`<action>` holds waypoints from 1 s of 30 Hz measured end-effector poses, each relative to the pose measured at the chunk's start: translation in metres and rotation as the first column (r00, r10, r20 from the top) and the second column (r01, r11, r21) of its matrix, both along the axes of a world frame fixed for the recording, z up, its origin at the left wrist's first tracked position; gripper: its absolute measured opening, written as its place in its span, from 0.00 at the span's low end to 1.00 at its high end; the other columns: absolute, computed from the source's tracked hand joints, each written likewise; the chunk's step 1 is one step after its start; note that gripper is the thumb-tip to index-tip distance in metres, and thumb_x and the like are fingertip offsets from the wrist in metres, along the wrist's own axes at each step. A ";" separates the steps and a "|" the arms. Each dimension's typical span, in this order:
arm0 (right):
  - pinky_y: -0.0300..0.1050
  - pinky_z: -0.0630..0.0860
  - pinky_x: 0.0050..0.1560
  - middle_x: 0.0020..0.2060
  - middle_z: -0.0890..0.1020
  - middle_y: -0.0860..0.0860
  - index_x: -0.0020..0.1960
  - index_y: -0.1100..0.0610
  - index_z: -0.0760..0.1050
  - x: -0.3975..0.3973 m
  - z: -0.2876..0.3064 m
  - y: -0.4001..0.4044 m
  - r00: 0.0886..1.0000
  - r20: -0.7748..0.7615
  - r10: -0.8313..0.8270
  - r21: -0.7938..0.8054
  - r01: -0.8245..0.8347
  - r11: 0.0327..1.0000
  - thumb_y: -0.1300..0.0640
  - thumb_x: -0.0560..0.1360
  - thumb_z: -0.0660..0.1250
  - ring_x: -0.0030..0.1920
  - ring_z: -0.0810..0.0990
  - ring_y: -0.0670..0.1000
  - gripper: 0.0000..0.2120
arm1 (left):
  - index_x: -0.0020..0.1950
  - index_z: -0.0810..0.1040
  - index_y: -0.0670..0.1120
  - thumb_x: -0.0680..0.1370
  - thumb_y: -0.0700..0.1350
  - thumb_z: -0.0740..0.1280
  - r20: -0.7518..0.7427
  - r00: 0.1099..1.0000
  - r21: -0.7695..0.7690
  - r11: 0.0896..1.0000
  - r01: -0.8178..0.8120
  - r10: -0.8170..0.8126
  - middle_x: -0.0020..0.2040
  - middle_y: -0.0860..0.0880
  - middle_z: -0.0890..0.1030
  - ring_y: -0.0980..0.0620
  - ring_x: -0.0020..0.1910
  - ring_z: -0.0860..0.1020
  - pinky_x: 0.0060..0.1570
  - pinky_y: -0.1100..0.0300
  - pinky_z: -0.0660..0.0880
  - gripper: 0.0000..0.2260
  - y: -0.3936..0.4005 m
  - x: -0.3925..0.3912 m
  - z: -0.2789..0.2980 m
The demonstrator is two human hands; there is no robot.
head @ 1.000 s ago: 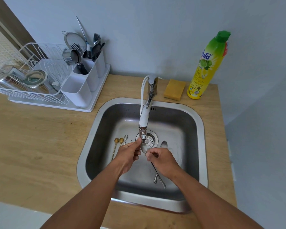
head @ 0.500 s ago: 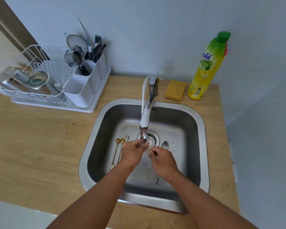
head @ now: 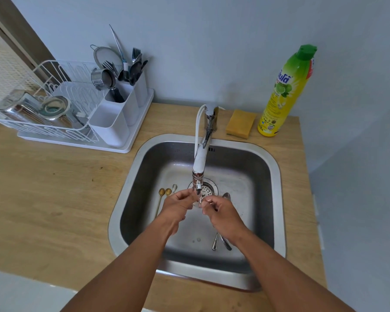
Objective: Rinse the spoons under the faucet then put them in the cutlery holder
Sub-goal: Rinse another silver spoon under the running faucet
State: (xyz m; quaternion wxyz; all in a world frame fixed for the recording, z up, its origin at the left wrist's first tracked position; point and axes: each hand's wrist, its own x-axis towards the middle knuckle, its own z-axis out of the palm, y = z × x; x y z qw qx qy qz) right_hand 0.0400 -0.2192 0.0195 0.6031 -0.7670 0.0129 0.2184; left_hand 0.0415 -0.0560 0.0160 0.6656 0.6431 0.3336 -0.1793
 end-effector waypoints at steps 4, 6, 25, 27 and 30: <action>0.31 0.72 0.35 0.37 0.83 0.43 0.46 0.47 0.83 -0.006 -0.005 -0.001 1.000 0.002 -0.009 -0.077 0.009 0.997 0.52 0.82 0.66 0.33 0.77 0.38 0.09 | 0.46 0.86 0.48 0.64 0.57 0.83 0.063 0.998 0.002 1.000 0.008 -0.008 0.32 0.58 0.84 0.60 0.33 0.78 0.32 0.67 0.72 0.18 -0.007 -0.001 0.005; 0.33 0.72 0.36 0.38 0.83 0.43 0.46 0.47 0.82 -0.008 -0.007 -0.001 1.000 0.028 0.005 -0.101 -0.002 0.995 0.51 0.82 0.66 0.34 0.77 0.38 0.08 | 0.43 0.86 0.49 0.69 0.58 0.81 0.041 0.999 0.063 0.998 -0.018 0.016 0.31 0.58 0.83 0.58 0.35 0.78 0.34 0.64 0.72 0.14 -0.011 0.001 0.007; 0.30 0.74 0.38 0.36 0.84 0.42 0.44 0.47 0.84 -0.005 -0.011 -0.006 0.999 0.037 -0.023 -0.084 0.026 0.996 0.53 0.81 0.68 0.36 0.79 0.38 0.09 | 0.49 0.86 0.49 0.71 0.50 0.81 -0.015 0.998 0.024 0.997 0.067 -0.067 0.37 0.58 0.86 0.54 0.46 0.78 0.42 0.57 0.70 0.10 0.002 -0.001 0.008; 0.30 0.73 0.38 0.36 0.84 0.42 0.44 0.46 0.84 -0.006 -0.011 -0.004 0.999 0.044 -0.011 -0.084 0.014 0.996 0.53 0.81 0.68 0.35 0.79 0.38 0.09 | 0.44 0.86 0.49 0.70 0.53 0.82 -0.035 0.999 0.051 0.999 0.001 0.001 0.33 0.57 0.84 0.53 0.43 0.77 0.40 0.57 0.70 0.11 -0.003 0.001 0.009; 0.31 0.73 0.39 0.35 0.84 0.44 0.45 0.48 0.84 -0.008 -0.012 0.000 0.997 0.081 0.000 -0.087 0.007 0.996 0.55 0.81 0.69 0.35 0.78 0.39 0.08 | 0.36 0.82 0.49 0.74 0.56 0.78 -0.050 0.991 0.103 0.988 -0.115 0.121 0.30 0.55 0.80 0.55 0.34 0.74 0.35 0.59 0.67 0.13 -0.010 0.005 0.008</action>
